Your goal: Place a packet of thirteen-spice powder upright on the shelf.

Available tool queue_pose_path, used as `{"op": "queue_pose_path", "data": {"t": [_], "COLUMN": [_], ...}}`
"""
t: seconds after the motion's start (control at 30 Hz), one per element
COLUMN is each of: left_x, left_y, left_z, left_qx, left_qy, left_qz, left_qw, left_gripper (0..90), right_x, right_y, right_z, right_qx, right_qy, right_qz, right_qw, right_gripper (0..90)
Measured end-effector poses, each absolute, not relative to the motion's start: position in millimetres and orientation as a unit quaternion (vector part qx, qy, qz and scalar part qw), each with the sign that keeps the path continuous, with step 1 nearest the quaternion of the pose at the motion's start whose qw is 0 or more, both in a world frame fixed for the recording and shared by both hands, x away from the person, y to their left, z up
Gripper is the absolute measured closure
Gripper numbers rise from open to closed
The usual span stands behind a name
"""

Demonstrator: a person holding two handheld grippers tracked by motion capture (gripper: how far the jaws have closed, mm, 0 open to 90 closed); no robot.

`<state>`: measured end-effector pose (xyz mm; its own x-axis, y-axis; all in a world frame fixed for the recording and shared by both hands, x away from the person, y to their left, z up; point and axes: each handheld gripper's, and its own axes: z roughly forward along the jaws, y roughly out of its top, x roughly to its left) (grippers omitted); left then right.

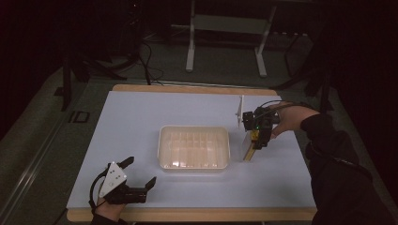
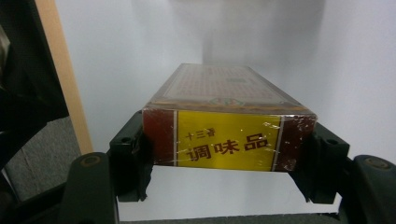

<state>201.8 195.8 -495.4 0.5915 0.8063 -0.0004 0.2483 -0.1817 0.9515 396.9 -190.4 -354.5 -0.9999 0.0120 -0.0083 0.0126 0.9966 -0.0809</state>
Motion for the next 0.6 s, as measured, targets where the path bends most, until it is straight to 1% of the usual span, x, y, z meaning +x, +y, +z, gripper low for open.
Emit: {"op": "queue_pose_path", "data": {"t": [0.13, 0.6], "left_x": [201, 201], "left_y": [196, 196], "left_z": [-495, -495], "left_qx": [0.721, 0.721], "left_qy": [0.366, 0.364], "left_qz": [0.266, 0.267], "left_qw": [0.525, 0.526], "left_gripper": [0.0, 0.0], "right_x": [391, 379], "right_y": [-186, -173], "right_z": [-345, -313], "right_qx": [-0.006, -0.016], "right_qy": [0.999, 1.000], "right_qz": [-0.041, -0.005], "right_qw": [0.016, 0.013], "right_gripper": [31.9, 32.0]}}
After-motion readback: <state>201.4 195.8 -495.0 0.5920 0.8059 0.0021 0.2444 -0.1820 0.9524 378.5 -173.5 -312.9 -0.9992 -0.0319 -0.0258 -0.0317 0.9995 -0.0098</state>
